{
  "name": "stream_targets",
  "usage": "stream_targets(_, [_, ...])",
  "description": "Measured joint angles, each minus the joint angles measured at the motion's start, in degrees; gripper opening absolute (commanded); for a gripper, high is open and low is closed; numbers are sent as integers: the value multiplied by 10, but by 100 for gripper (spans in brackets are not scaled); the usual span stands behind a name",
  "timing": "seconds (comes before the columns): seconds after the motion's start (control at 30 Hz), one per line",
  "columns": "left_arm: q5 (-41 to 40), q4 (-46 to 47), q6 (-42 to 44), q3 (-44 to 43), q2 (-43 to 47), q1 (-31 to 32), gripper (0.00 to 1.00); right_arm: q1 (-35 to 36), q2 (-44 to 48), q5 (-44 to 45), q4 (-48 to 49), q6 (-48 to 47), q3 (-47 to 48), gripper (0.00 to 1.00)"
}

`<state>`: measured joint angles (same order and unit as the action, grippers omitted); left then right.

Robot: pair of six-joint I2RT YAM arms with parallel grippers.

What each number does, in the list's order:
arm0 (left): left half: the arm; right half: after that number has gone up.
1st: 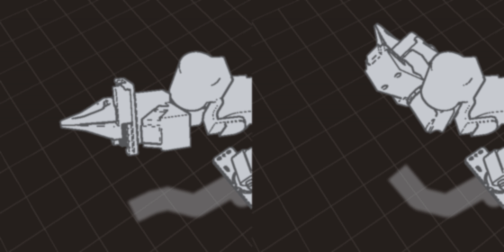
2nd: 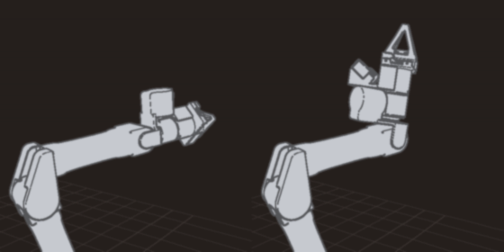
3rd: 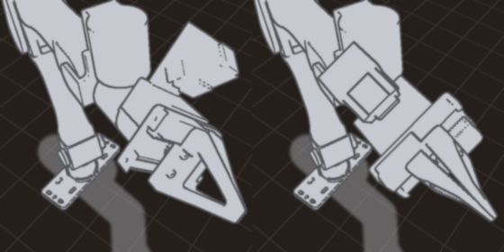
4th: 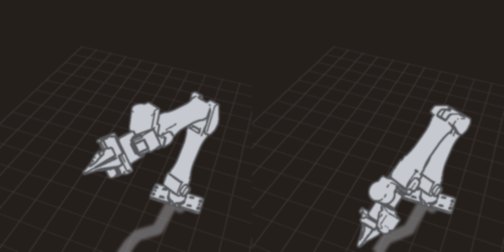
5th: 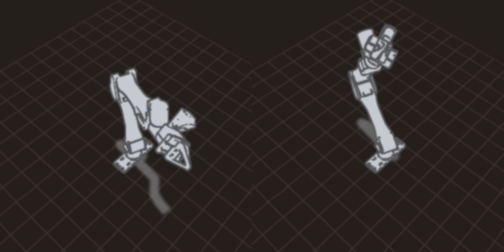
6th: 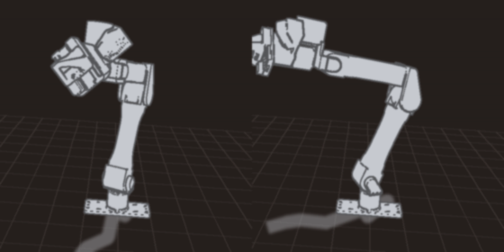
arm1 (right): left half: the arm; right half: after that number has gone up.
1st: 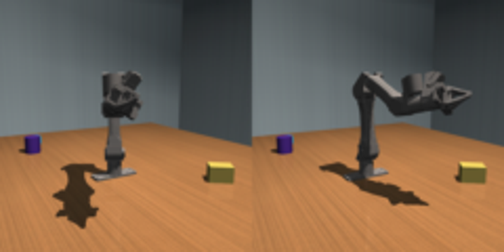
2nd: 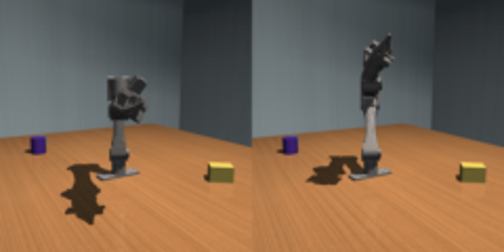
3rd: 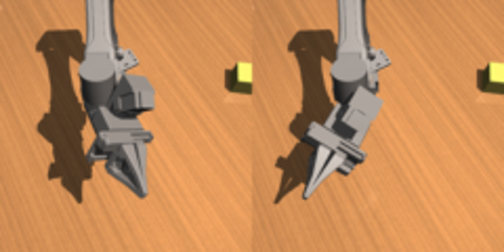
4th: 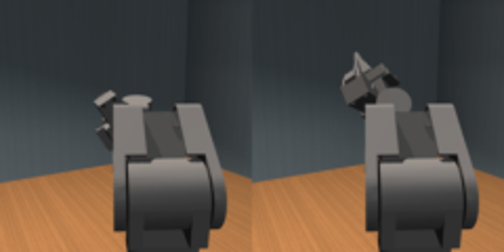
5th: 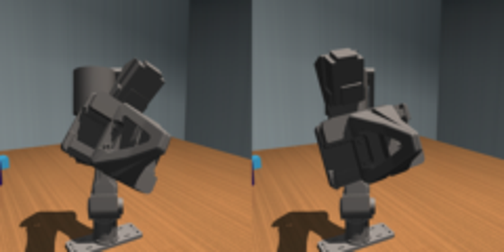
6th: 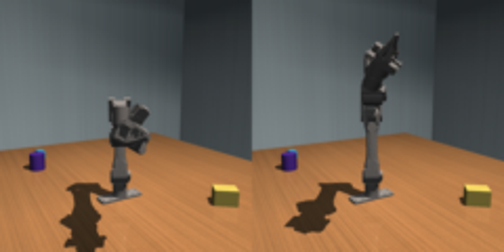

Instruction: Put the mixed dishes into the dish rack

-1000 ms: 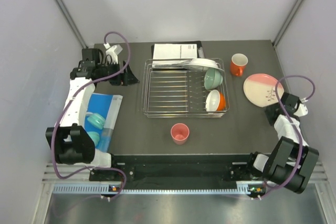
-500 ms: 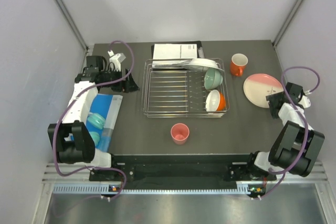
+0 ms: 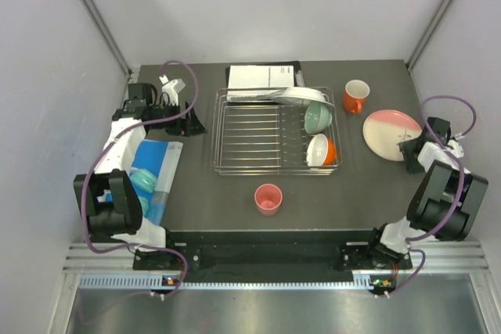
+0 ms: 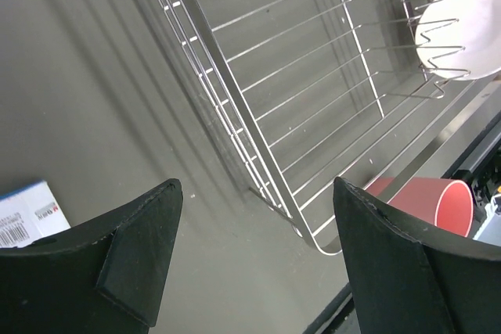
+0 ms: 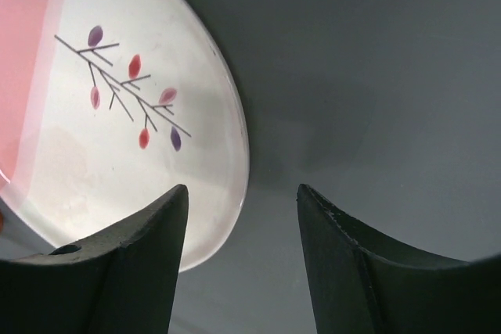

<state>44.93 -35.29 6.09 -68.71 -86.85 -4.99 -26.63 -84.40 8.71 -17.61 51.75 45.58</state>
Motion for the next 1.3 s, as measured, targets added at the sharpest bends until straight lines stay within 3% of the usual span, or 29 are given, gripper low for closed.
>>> stream_targets(0.27, [16,26,-6,12,-1,-9,82,0,-69,21,-33,3,65,55])
stream_targets(0.47, [22,34,-10,14,-9,-18,81,3,-95,30,-61,-6,81,46])
stream_targets(0.53, [24,34,-12,15,-9,-22,81,5,-100,36,-69,-12,86,36])
stream_targets(0.63, [29,38,-15,15,-9,-27,81,10,-101,43,-79,-21,89,12])
stream_targets(0.67, [31,39,-15,15,-9,-28,81,11,-101,44,-77,-25,90,0])
stream_targets(0.93, [41,41,-19,15,-9,-30,81,31,-96,63,-68,-52,88,0])
stream_targets(1.3, [47,40,-21,15,-2,-30,82,172,-1,113,-53,-100,-15,0])
